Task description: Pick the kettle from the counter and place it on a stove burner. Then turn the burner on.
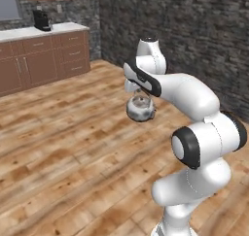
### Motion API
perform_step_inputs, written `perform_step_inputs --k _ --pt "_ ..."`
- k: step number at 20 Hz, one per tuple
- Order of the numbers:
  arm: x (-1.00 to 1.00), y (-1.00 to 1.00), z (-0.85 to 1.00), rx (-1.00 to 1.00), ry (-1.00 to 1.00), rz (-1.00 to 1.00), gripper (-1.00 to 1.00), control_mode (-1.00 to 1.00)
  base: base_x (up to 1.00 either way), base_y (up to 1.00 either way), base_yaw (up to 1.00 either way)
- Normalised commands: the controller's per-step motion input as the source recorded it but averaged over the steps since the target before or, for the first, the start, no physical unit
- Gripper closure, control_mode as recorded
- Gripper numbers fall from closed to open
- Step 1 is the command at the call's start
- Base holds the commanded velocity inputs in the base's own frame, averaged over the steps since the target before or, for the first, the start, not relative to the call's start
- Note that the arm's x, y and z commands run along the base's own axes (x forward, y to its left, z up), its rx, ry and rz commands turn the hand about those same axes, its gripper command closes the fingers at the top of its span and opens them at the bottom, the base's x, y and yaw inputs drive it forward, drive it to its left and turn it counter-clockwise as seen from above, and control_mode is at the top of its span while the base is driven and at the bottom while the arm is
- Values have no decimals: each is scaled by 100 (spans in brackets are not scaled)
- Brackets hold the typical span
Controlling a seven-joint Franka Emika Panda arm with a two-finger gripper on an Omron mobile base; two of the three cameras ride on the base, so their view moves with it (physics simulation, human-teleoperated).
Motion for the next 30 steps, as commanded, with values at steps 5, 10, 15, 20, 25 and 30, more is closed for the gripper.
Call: perform_step_inputs --k 5,10,15,20,25,30 --pt "0 0 0 0 0 0 100 100 100 0 2" --pt "0 0 0 0 0 0 100 100 100 10 20" --pt "0 0 0 0 0 0 100 100 100 24 28" --pt "0 0 0 0 0 0 100 100 100 16 35" --pt "0 0 0 0 0 0 100 100 100 3 33" --pt "0 0 0 0 0 0 100 100 100 0 34"
